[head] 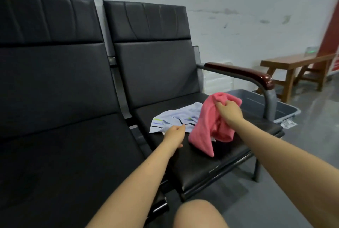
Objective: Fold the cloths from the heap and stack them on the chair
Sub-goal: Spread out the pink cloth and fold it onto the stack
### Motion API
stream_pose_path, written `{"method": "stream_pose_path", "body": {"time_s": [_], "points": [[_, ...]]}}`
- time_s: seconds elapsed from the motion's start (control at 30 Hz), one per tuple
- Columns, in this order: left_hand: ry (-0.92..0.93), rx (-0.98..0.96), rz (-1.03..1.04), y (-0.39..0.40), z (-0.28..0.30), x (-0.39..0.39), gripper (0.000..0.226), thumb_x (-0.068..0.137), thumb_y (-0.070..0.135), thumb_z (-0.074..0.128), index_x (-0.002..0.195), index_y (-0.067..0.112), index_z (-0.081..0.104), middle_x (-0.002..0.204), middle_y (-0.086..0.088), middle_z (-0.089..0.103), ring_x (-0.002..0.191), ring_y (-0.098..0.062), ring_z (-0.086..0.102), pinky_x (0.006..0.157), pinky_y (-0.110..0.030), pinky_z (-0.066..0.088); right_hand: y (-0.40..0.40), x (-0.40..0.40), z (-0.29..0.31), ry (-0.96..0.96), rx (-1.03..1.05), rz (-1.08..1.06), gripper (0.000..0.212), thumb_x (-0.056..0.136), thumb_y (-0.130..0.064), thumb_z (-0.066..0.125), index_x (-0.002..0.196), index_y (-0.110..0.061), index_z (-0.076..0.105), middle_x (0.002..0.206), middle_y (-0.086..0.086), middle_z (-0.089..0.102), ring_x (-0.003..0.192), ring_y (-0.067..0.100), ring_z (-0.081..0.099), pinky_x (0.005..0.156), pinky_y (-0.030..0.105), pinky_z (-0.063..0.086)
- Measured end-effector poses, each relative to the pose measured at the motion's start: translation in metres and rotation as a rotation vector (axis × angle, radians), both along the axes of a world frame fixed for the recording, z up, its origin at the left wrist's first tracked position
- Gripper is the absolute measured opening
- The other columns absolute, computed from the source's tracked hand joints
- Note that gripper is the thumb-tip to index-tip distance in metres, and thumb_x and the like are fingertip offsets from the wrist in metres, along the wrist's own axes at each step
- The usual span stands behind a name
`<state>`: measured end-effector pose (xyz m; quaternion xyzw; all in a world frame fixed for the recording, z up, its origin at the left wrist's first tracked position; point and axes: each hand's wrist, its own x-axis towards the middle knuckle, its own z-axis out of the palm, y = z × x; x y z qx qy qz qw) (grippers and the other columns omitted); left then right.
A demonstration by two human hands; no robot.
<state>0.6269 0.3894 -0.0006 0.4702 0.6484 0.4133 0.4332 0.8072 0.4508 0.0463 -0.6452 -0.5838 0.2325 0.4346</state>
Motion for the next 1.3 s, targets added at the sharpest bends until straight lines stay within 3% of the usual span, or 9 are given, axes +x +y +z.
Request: {"method": "stream_pose_path", "body": {"time_s": [0.1,0.37,0.53,0.6,0.67,0.73,1.0,1.13,1.3], "points": [[-0.081,-0.009,0.001,-0.018,0.005,-0.005,0.02,0.098,0.031,0.043,0.102,0.017,0.057,0.092,-0.001,0.055,0.08,-0.015,0.052,0.06,-0.024,0.047,-0.014,-0.015,0.003,-0.017,0.024,-0.013,0.03,0.097,-0.03,0.044,0.109,-0.016,0.067,0.117,0.017,0.065,0.109,0.035,0.06,0.09,0.037,0.046],[-0.26,0.071,0.094,-0.04,0.064,-0.06,0.024,0.102,0.027,0.041,0.109,0.011,0.058,0.089,-0.002,0.06,0.068,-0.012,0.054,0.048,-0.02,0.049,-0.036,-0.074,0.094,0.651,0.082,0.085,0.042,0.094,-0.037,0.057,0.123,-0.007,0.059,0.117,0.005,0.061,0.105,0.023,0.058,0.093,0.032,0.047],[-0.419,0.277,0.176,-0.054,0.127,-0.115,0.034,0.103,0.036,0.039,0.079,0.018,0.055,0.052,0.006,0.057,0.041,-0.007,0.051,0.054,-0.025,0.045,-0.06,-0.136,0.174,0.832,0.13,0.336,0.025,0.093,-0.039,0.06,0.1,-0.015,0.062,0.094,0.001,0.063,0.089,0.016,0.062,0.079,0.028,0.051],[-0.469,0.332,0.213,-0.067,0.149,-0.145,0.038,0.1,0.045,0.04,0.077,0.02,0.057,0.054,0.004,0.061,0.049,-0.01,0.058,0.06,-0.024,0.049,-0.076,-0.17,0.194,0.869,0.108,0.46,0.021,0.094,-0.037,0.06,0.09,-0.017,0.06,0.093,0.002,0.064,0.082,0.013,0.061,0.071,0.027,0.05],[-0.539,0.355,0.23,-0.083,0.158,-0.182,0.046,0.095,0.058,0.04,0.09,0.021,0.068,0.089,-0.006,0.072,0.088,-0.024,0.067,0.084,-0.037,0.053,-0.092,-0.21,0.197,0.826,0.062,0.56,0.022,0.095,-0.038,0.058,0.091,-0.017,0.06,0.092,0.001,0.064,0.082,0.013,0.061,0.072,0.028,0.051],[-0.61,0.337,0.244,-0.104,0.158,-0.214,0.057,0.094,0.065,0.036,0.103,0.021,0.07,0.107,-0.01,0.071,0.104,-0.03,0.064,0.087,-0.041,0.051,-0.103,-0.249,0.185,0.783,0.024,0.603,0.03,0.095,-0.038,0.058,0.104,-0.01,0.062,0.096,0.002,0.064,0.086,0.016,0.061,0.083,0.031,0.051],[-0.49,0.311,0.54,-0.203,0.059,-0.328,0.022,0.099,0.011,0.048,0.107,0.002,0.066,0.115,-0.016,0.066,0.108,-0.026,0.063,0.092,-0.032,0.05,-0.146,-0.359,0.032,0.468,-0.245,0.75,0.021,0.093,-0.032,0.061,0.097,-0.012,0.067,0.094,0.003,0.065,0.093,0.018,0.058,0.075,0.027,0.047],[-0.406,0.161,0.753,-0.239,0.009,-0.36,0.027,0.1,0.011,0.046,0.12,0.001,0.06,0.126,-0.021,0.06,0.096,-0.031,0.065,0.075,-0.028,0.052,-0.164,-0.36,-0.021,0.01,-0.371,0.982,0.029,0.09,-0.041,0.064,0.095,-0.013,0.072,0.091,0.001,0.071,0.084,0.014,0.064,0.069,0.022,0.05],[0.035,0.084,0.776,-0.266,-0.005,-0.393,0.037,0.101,0.019,0.047,0.129,-0.002,0.057,0.132,-0.019,0.058,0.124,-0.032,0.054,0.097,-0.033,0.043,-0.17,-0.36,-0.025,-0.16,-0.36,1.082,0.035,0.089,-0.045,0.063,0.081,-0.013,0.075,0.071,-0.007,0.065,0.063,0.006,0.055,0.05,0.011,0.04]]}}
